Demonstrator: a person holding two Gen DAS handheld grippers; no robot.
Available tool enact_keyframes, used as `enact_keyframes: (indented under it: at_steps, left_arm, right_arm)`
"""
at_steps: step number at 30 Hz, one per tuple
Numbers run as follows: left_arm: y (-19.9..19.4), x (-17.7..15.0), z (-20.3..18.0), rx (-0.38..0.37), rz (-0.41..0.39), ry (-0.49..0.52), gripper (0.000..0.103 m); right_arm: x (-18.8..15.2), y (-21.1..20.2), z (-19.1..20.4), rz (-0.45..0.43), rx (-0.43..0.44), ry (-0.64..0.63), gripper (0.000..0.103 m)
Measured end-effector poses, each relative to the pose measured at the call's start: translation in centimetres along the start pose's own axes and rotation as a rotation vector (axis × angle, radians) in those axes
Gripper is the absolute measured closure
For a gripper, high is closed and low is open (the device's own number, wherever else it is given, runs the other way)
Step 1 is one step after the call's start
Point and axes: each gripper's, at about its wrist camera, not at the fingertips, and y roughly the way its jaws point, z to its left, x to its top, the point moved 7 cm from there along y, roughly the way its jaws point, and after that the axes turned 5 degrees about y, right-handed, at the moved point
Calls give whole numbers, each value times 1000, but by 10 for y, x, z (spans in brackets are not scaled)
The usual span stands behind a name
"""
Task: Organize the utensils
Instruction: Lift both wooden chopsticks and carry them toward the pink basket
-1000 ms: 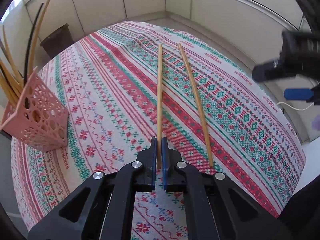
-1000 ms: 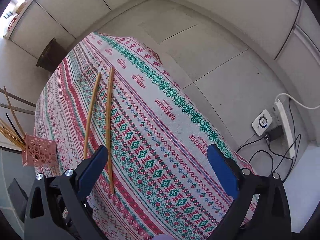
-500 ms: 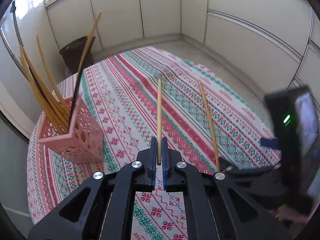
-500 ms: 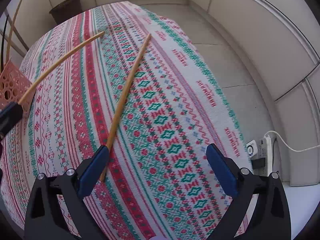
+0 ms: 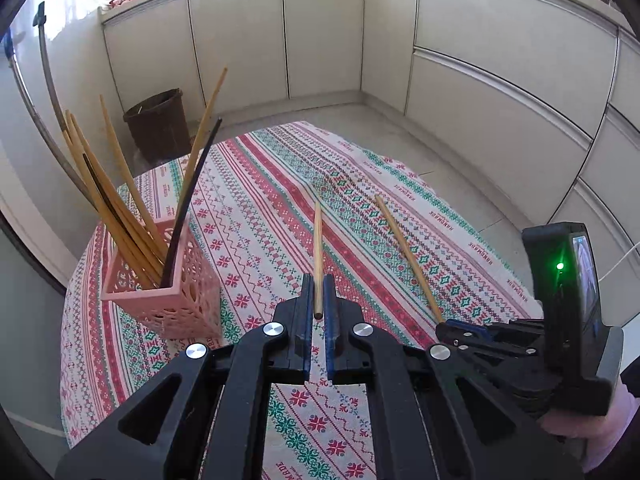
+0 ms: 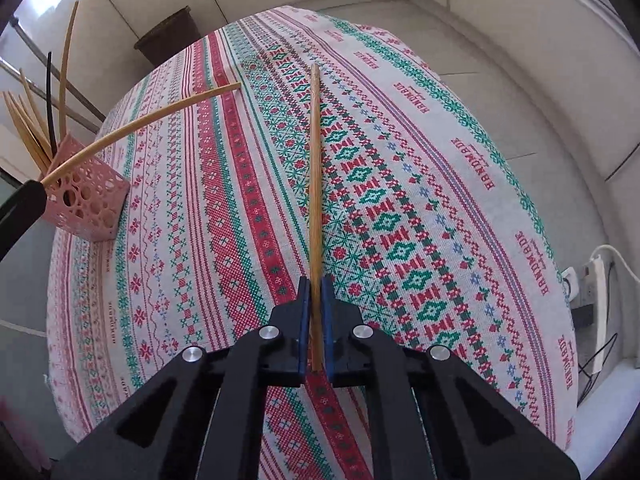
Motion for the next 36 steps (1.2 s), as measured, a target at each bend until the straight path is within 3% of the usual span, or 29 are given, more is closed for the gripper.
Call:
enact_keyframes:
  at_steps: [4,11,16,29,36]
  left_arm:
    - [-15,8,0,-12,-38,-5,99]
    - [-51,26,8,-38,-130,-26,99]
    - [-70,32,12,-51,-170,-21,99]
    - [-144,42,55,15,-277,-68,99]
    - [-212,64,94,92,-417,-143,99]
  right_arm:
    - [1,-35,17,-77,43,-47,97]
    - [19,-108,39,-326,52,-171,97]
    - [32,-137,48,-417,83,-208,97]
    - [30,-193,80,-476,281,-233,97]
    - [20,-212,98,-466,379,-251,97]
